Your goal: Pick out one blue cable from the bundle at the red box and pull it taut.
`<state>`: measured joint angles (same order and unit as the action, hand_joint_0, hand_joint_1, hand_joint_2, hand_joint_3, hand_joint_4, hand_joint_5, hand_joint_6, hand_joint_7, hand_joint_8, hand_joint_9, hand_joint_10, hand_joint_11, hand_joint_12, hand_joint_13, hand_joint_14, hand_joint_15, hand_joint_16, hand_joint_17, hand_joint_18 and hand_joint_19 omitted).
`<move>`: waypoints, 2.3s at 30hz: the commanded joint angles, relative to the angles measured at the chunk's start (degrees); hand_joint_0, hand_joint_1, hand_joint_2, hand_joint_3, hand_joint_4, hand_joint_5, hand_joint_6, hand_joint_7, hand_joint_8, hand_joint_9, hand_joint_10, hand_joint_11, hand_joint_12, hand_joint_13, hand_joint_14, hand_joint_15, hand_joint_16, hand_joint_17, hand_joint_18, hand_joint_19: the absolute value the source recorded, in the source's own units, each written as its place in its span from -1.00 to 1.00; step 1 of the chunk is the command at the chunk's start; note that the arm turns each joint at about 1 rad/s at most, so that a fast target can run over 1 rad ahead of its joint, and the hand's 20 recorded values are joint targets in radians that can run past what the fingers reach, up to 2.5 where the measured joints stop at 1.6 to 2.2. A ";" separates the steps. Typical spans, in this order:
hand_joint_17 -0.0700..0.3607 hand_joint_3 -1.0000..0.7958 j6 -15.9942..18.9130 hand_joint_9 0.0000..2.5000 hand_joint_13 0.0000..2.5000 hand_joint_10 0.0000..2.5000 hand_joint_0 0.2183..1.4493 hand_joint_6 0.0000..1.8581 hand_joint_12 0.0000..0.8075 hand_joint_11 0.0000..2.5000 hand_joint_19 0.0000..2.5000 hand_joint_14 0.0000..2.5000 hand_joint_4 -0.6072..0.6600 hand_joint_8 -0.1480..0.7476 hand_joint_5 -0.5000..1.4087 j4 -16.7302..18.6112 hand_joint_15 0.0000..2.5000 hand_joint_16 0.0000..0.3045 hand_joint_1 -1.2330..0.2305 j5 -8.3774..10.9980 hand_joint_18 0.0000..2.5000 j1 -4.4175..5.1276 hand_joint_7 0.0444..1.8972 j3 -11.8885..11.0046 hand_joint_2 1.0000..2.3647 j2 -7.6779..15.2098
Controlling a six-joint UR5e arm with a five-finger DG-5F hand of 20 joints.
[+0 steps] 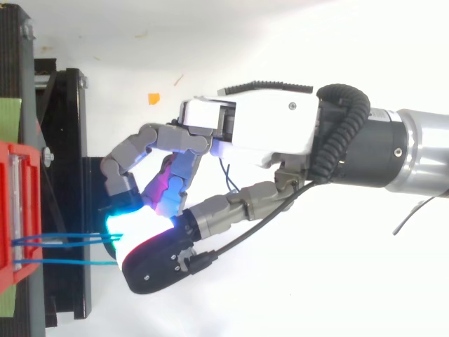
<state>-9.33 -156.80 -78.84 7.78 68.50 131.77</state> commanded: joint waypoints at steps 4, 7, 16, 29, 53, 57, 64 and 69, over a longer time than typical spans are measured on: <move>-0.18 -0.05 -0.07 -0.03 -0.26 -0.98 -0.34 -0.04 -0.20 -0.48 -0.51 -0.99 0.10 -0.07 -0.60 0.00 -0.71 -0.69 -0.48 0.00 -0.35 0.04 0.28 -0.03 -0.97 0.06; -0.18 -0.09 -0.07 -0.04 -0.26 -0.98 -0.30 -0.03 -0.20 -0.47 -0.54 -0.99 0.00 -0.10 -0.61 0.00 -0.71 -0.69 -0.53 0.00 -0.36 0.04 0.27 -0.03 -0.97 -0.02; -0.20 -0.44 0.02 -0.04 -0.26 -0.98 -0.09 -0.02 -0.22 -0.47 -0.57 -0.99 -0.19 -0.14 -0.62 0.00 -0.73 -0.70 -0.54 0.00 -0.35 0.04 0.44 -0.03 -1.00 0.06; -0.18 -0.44 -0.07 0.01 -0.25 -0.98 -0.46 -0.02 -0.20 -0.45 -0.55 -0.99 0.07 -0.12 -0.60 -0.26 -0.72 -0.69 -0.54 -0.35 -0.34 -0.05 0.19 -0.03 -1.00 -0.02; -0.19 -0.24 -0.07 0.05 -0.24 -0.98 -0.39 -0.09 -0.21 -0.48 -0.50 -0.99 0.03 -0.12 -0.57 -0.35 -0.71 -0.70 -0.21 -0.35 -0.35 -0.05 0.27 -0.03 -0.98 -0.02; -0.17 -0.11 -0.07 0.02 -0.25 -0.98 -0.41 -0.07 -0.19 -0.48 -0.51 -0.99 0.08 -0.08 -0.58 -0.35 -0.71 -0.68 -0.34 -0.35 -0.36 0.04 0.31 -0.03 -0.97 -0.02; -0.18 -0.14 -0.07 -0.06 -0.29 -0.98 -0.29 -0.04 -0.19 -0.47 -0.53 -0.99 0.02 -0.09 -0.61 -0.35 -0.71 -0.69 -0.54 -0.35 -0.38 -0.05 0.31 -0.03 -0.97 0.06; -0.19 -0.44 -0.07 -0.07 -0.30 -0.98 -0.26 -0.03 -0.21 -0.48 -0.55 -0.99 0.04 -0.14 -0.61 -0.35 -0.72 -0.69 -0.52 -0.35 -0.39 -0.05 0.25 -0.03 -1.00 -0.02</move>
<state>-9.38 -157.15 -79.19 7.74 68.46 131.77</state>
